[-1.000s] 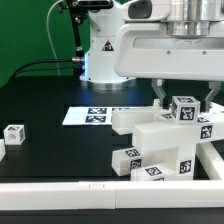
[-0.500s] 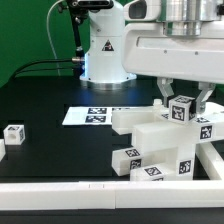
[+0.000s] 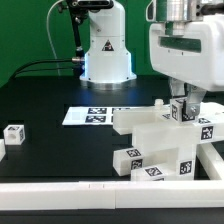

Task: Assemble chair

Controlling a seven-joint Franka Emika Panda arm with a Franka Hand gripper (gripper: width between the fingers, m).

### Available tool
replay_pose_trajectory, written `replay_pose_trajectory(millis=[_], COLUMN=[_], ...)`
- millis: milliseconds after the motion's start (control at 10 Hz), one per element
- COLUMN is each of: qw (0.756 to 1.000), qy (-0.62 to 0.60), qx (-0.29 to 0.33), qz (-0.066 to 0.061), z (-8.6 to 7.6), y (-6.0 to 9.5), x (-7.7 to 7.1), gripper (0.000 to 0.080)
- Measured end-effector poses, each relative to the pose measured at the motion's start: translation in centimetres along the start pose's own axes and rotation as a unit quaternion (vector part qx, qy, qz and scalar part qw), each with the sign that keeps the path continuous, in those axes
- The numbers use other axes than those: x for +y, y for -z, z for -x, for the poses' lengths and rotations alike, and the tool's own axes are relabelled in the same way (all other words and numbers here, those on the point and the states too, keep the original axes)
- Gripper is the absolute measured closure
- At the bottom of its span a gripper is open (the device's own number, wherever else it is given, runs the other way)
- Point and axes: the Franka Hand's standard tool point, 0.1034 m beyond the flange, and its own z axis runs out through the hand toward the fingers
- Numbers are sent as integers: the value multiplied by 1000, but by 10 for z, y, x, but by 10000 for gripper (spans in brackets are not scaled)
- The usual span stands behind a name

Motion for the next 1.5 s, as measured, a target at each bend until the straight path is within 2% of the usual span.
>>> replay_pose_trajectory(millis=[300,500,600,700,800,900,1000,1400,1500], qw=[995,995,996,998,1000,1000,993,962,934], qy=[-100,-96,-94,-70,-26,24,117,273,358], qx=[-7,-7,-7,-7,-7,-7,-6,-6,-4], qz=[-2,-1,-1,-1,-1,-1,3,3,16], z=[0,0,1,1,0,-1,0,0,0], y=[0,0,0,0,0,0,1,1,-2], x=[-1,-1,-1,-1,-1,-1,-1,-2,1], gripper=[518,503,367,216,216,161,161,150,150])
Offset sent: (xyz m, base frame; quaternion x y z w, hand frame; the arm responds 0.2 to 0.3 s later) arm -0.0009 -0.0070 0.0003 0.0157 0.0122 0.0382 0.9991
